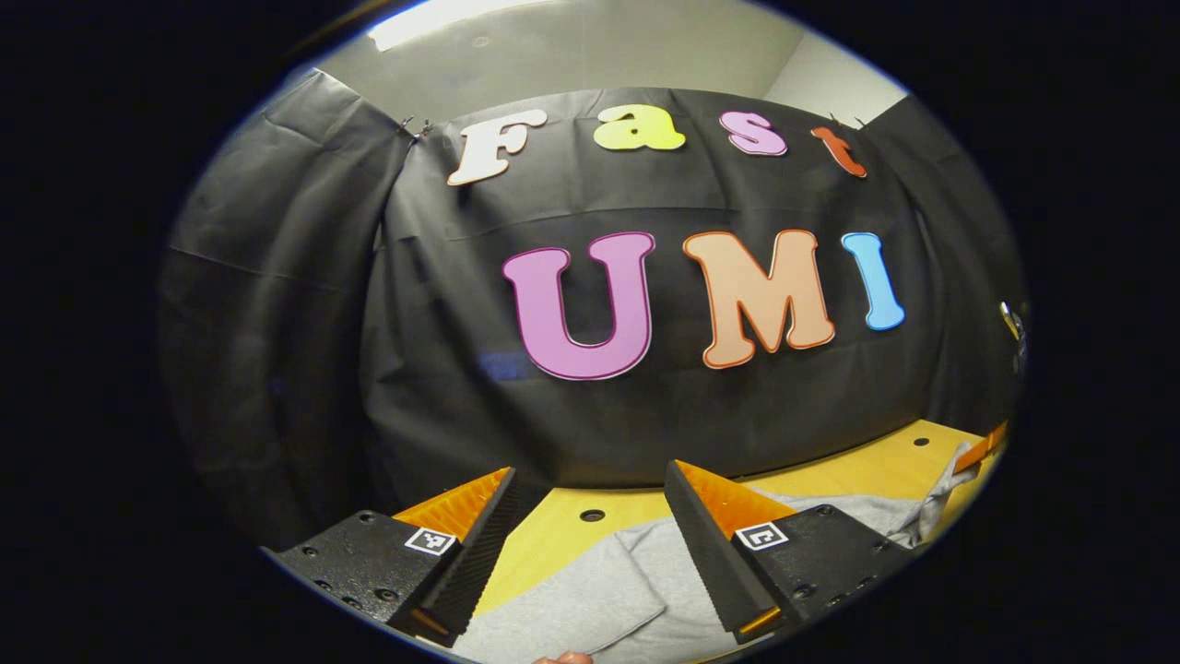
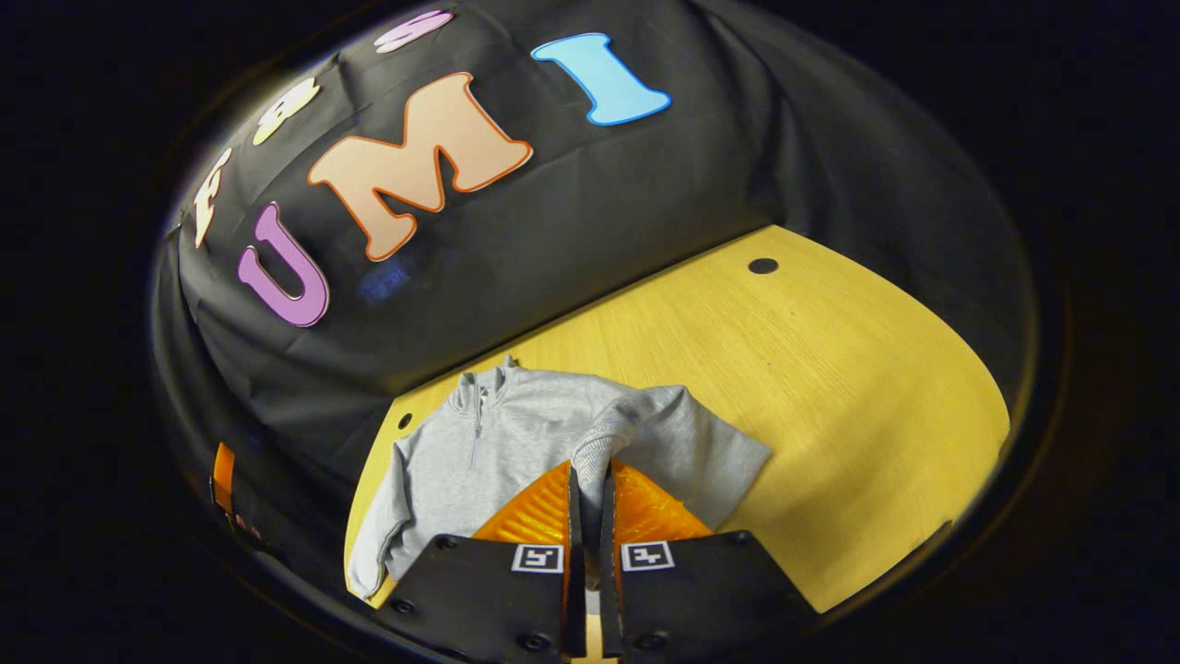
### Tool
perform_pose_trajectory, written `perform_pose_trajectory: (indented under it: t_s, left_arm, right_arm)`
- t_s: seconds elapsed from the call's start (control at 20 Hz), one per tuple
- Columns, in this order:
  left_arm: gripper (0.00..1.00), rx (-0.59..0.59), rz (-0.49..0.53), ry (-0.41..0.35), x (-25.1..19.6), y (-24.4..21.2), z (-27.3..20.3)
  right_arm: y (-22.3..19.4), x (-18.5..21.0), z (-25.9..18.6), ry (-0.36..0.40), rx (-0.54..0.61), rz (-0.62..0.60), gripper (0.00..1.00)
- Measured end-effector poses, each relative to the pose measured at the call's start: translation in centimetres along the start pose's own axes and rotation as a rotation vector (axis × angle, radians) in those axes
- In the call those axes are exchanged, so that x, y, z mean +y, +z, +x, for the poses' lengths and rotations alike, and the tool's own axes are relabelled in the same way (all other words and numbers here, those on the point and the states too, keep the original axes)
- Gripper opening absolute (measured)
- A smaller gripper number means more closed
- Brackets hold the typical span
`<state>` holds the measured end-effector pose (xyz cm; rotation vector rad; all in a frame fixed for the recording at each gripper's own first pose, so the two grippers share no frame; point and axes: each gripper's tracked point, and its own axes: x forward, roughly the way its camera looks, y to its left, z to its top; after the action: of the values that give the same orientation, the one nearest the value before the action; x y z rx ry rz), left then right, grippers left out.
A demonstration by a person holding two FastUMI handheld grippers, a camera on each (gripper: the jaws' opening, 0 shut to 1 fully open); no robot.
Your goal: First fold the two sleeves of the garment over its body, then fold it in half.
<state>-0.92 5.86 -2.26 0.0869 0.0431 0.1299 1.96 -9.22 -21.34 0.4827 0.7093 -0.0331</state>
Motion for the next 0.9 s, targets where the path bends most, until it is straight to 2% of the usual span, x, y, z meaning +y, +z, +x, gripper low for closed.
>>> perform_pose_trajectory:
  t_s: [0.55, 0.6, 0.65, 0.9]
  left_arm:
    - [0.94, 0.042, 0.001, 0.124, 6.9, -2.0, -1.7]
    - [0.98, 0.047, 0.003, 0.136, 7.6, -2.3, -1.9]
    - [0.94, 0.05, 0.003, 0.148, 8.2, -2.4, -2.1]
    - [0.94, 0.061, 0.014, 0.21, 12.2, -3.0, -3.1]
  right_arm:
    - [1.3, 12.5, 6.0, 0.155, 0.005, -0.082, 0.08]
    - [1.2, 13.7, 6.5, 0.169, 0.007, -0.086, 0.08]
    - [0.9, 14.9, 7.1, 0.181, 0.013, -0.088, 0.08]
    - [-0.8, 20.2, 9.7, 0.234, 0.034, -0.109, 0.08]
